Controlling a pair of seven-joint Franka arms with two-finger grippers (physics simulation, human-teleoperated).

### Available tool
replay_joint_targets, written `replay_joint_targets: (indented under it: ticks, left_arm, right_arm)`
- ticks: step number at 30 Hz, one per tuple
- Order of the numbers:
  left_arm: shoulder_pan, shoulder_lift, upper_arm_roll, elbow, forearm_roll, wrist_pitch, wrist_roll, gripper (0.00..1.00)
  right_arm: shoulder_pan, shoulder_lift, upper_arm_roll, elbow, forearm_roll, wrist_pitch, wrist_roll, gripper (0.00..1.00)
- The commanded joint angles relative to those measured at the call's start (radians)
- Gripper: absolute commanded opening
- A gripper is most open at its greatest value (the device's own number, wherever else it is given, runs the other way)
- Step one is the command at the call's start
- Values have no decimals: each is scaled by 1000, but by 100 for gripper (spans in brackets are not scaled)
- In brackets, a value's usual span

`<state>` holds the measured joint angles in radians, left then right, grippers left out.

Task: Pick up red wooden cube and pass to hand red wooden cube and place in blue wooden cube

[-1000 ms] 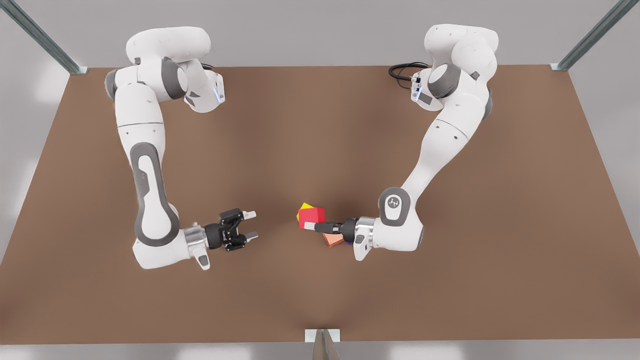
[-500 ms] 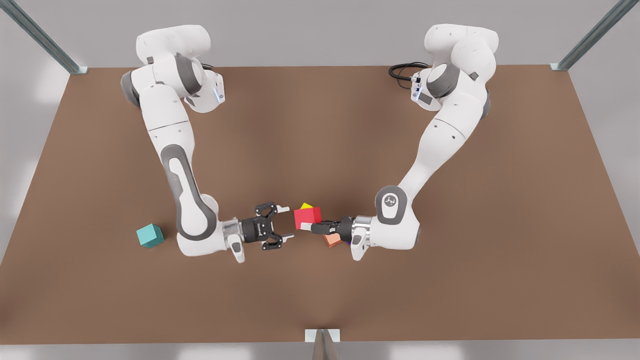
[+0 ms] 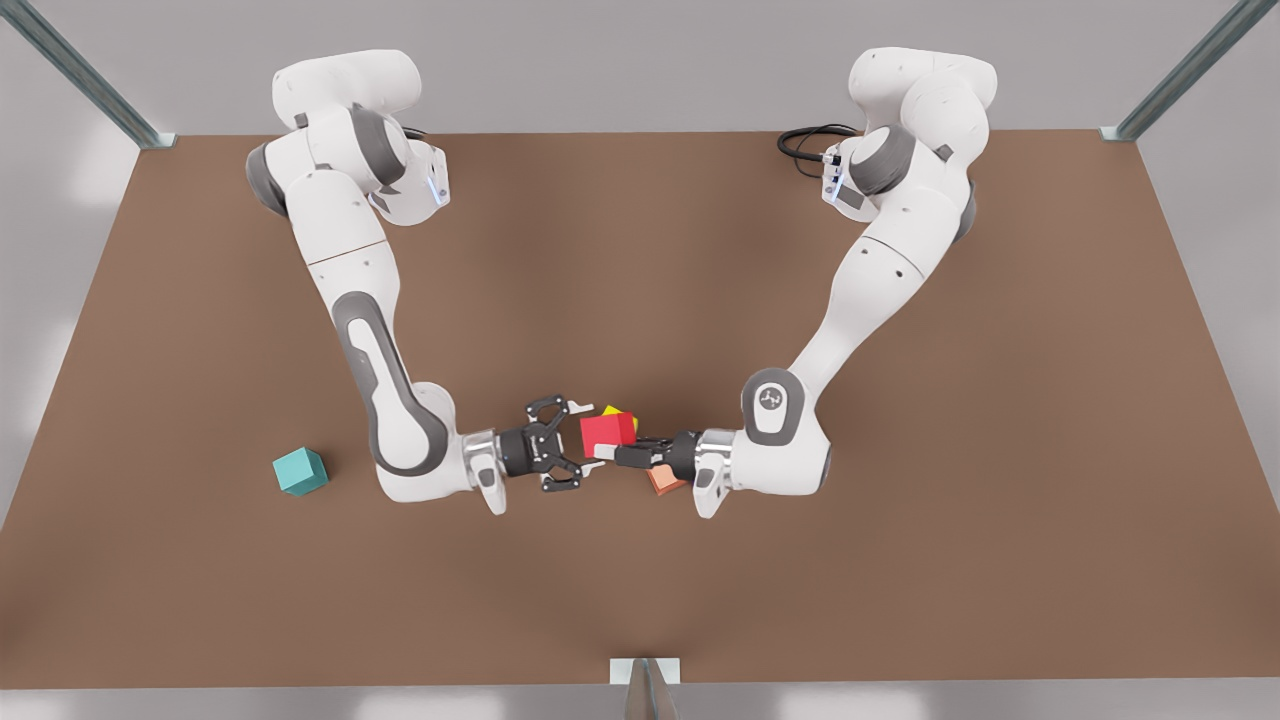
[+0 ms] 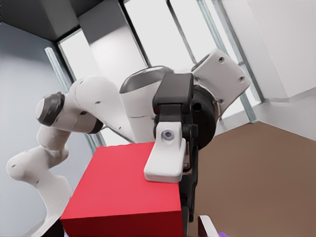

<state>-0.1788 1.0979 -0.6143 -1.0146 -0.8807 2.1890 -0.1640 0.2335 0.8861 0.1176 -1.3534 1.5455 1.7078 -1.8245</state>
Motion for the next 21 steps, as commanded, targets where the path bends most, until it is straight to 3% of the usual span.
replay_joint_targets:
  ticks: [1, 7, 9, 12, 13, 14, 15, 21]
  left_arm:
    - [-1, -1, -2, 1, -4, 17, -15, 72]
    - [-2, -1, -10, 1, -4, 20, -17, 72]
    - [-4, -1, -10, 1, -4, 26, -17, 72]
    - [-7, 0, -10, 1, -4, 32, -15, 72]
    - [-7, 0, -10, 1, -4, 32, -15, 74]
    - [-8, 2, -10, 1, -4, 32, -15, 90]
    - [-8, 0, -10, 1, -1, 32, -15, 100]
    - [-8, 0, -10, 1, -1, 37, -23, 100]
  right_arm:
    - [6, -1, 0, 0, 19, 7, -197, 100]
    - [18, -1, 0, 0, 36, 21, -196, 98]
    - [18, 1, 0, 0, 38, 21, -197, 77]
    - [18, 1, 0, 0, 38, 21, -197, 68]
    - [18, 1, 0, 0, 38, 21, -197, 68]
    - [18, 1, 0, 0, 38, 21, -197, 68]
    - [18, 1, 0, 0, 38, 21, -197, 68]
    - [9, 1, -1, 2, 18, 15, -200, 69]
